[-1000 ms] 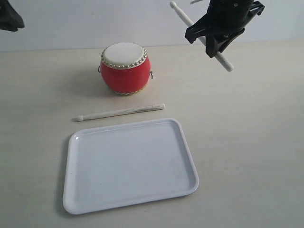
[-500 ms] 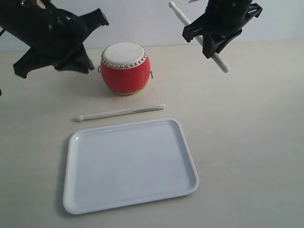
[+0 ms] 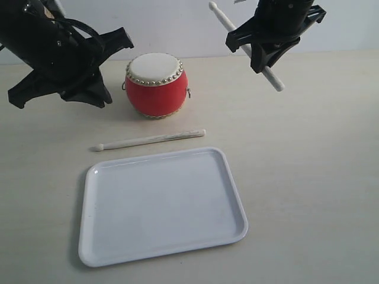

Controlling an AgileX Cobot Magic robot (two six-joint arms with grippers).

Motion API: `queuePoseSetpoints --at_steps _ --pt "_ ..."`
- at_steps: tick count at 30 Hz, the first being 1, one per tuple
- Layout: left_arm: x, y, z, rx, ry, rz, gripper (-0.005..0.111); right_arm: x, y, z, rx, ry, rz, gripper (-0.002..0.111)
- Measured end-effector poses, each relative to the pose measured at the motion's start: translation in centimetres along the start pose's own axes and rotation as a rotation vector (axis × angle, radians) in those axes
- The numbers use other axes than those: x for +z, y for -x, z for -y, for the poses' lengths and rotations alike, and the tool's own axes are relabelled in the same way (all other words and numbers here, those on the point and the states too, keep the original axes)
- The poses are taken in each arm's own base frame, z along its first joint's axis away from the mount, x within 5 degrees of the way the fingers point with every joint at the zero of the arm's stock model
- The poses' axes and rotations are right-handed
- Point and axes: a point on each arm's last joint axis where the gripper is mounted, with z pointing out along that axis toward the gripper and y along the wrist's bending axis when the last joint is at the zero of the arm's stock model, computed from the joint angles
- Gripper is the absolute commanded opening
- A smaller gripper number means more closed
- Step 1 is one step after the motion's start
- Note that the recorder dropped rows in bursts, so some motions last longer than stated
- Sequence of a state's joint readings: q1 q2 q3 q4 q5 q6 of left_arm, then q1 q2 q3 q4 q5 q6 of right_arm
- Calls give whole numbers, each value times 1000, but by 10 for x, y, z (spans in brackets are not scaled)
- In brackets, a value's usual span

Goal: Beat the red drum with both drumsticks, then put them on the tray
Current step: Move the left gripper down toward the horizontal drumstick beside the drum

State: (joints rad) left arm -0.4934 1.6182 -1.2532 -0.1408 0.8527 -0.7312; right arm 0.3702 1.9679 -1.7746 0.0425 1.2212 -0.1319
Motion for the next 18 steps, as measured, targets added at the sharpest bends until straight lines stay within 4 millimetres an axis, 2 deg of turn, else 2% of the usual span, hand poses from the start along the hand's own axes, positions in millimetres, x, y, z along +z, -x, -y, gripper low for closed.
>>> queuePoseSetpoints --at_steps 6,12,18 --pt "-1 9 10 -33 -117 101 11 0 0 -1 0 6 1 0" --pt "-3 6 24 -308 -267 36 11 0 0 -1 -10 10 1 0" --pt "-1 10 24 -336 -272 67 10 0 0 -1 -20 10 1 0"
